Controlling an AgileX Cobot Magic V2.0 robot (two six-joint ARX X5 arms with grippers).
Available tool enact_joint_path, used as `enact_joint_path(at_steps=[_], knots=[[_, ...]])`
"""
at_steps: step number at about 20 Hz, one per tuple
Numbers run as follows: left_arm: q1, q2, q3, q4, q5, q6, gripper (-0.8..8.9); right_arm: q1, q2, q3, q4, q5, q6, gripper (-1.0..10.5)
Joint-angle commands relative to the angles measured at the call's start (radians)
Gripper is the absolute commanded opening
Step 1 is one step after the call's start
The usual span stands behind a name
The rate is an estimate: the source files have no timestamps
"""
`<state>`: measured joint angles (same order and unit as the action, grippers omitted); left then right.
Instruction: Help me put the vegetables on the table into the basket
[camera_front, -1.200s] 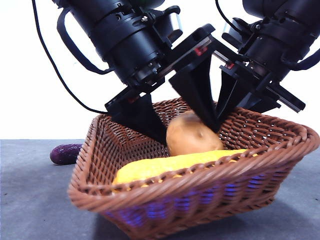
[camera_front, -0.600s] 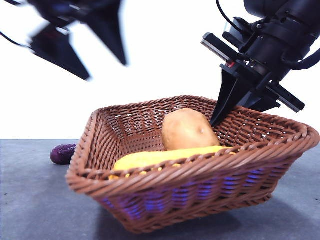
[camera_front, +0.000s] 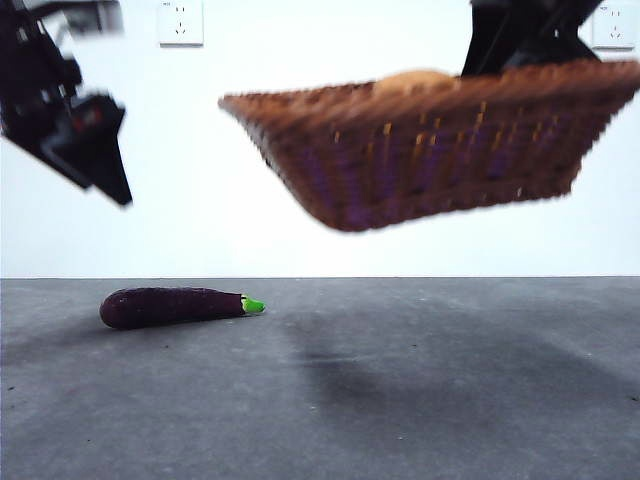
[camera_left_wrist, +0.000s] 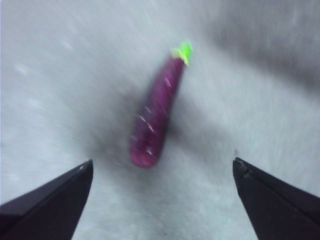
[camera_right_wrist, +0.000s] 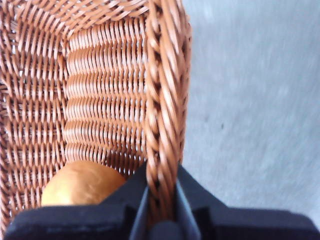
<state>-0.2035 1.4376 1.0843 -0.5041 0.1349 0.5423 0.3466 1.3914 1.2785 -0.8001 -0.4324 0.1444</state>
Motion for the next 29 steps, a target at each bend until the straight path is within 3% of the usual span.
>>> enact_joint_path(at_steps=[1,4,8,12,17,20,22,26,29], knots=[[0.009,0.121,0.067,0.003,0.01,0.046,4.72,-0.009,-0.011,0.068,-0.046,-0.018,-0.046,-0.2],[0.022,0.295,0.222,-0.034,0.056,0.046,4.72,-0.027,-0.011,0.128,-0.135,-0.017,-0.099,-0.2],[0.026,0.448,0.378,-0.129,0.112,0.098,4.72,-0.056,-0.014,0.14,-0.146,-0.023,-0.106,-0.2],[0.029,0.535,0.424,-0.13,0.116,0.134,4.71,-0.068,-0.014,0.14,-0.145,-0.025,-0.121,-0.2],[0.036,0.599,0.424,-0.107,0.127,0.117,4.59,-0.068,-0.014,0.14,-0.138,-0.024,-0.123,-0.2],[0.035,0.611,0.424,-0.1,0.13,0.093,1.65,-0.068,-0.014,0.14,-0.135,-0.021,-0.123,-0.2],[0.035,0.611,0.424,-0.109,0.134,0.082,0.28,-0.068,-0.014,0.14,-0.127,-0.021,-0.123,-0.2],[0.035,0.611,0.424,-0.138,0.135,0.058,-0.08,-0.068,-0.014,0.14,-0.125,-0.021,-0.123,-0.2],[0.055,0.599,0.424,-0.142,0.137,-0.088,-0.06,-0.068,-0.014,0.14,-0.123,-0.02,-0.123,-0.2]])
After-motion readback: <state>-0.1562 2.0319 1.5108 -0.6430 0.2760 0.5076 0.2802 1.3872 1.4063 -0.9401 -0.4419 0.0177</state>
